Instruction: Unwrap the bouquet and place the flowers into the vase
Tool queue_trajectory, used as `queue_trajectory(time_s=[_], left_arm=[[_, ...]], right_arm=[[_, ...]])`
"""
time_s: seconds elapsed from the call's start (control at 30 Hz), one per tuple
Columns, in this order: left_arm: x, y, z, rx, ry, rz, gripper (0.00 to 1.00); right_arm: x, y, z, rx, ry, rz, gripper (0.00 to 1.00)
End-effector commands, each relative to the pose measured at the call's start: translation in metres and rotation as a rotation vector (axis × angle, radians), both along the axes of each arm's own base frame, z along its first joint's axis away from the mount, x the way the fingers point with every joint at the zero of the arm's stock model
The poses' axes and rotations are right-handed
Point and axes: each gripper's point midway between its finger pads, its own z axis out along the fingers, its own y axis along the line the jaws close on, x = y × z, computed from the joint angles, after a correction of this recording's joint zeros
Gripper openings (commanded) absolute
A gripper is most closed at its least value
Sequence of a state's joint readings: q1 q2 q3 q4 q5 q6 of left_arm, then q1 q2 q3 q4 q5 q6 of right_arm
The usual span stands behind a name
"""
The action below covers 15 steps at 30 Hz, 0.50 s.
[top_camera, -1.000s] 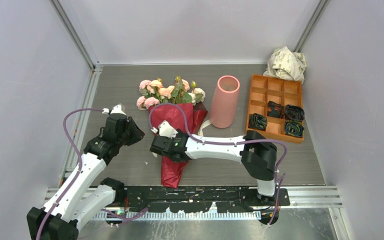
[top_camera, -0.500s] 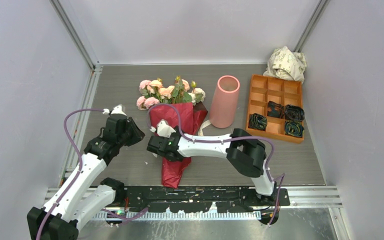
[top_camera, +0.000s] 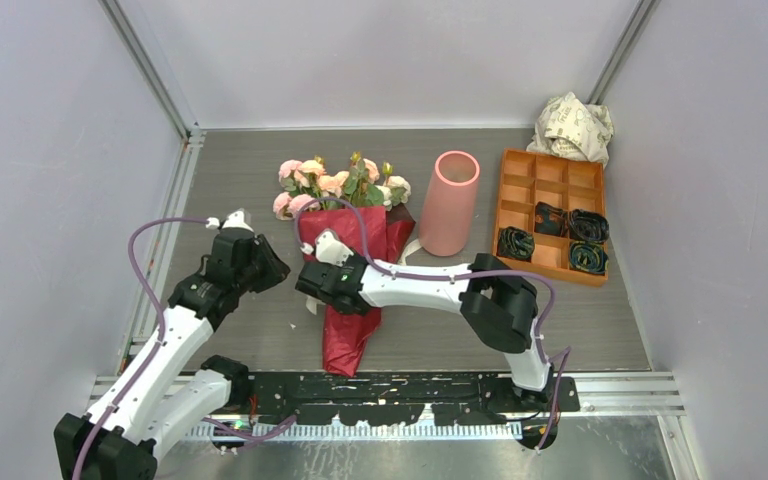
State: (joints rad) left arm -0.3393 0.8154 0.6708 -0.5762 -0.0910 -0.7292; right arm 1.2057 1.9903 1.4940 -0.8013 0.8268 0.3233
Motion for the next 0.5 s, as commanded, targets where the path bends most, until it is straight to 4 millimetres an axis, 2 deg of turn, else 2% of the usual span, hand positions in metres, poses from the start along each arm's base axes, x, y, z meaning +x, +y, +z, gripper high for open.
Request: queue_trajectory(time_s=[0.0,0.27,0.4,0.47], left_arm=[[0.009,-0.006,0.008,-0.027,-0.037,-0.013,0.27],[0.011,-0.013,0.009,-0.049,-0.041,-0.035,0.27],[0.014,-0.02,0.012,-0.073,-0.053,-0.064,0.27],[0.016,-0.027,0.014,-0.093,-0.057,-0.094,0.27]], right_arm=[[0.008,0.005,0.052,0.137,-0.076,-0.017,0.23],[0.007,0.0,0.066,0.235,-0.036,-0.036,0.08],[0.004,-0.004,0.072,0.31,-0.003,-0.054,0.08],[0.003,-0.007,0.074,0.352,0.019,-0.068,0.11]])
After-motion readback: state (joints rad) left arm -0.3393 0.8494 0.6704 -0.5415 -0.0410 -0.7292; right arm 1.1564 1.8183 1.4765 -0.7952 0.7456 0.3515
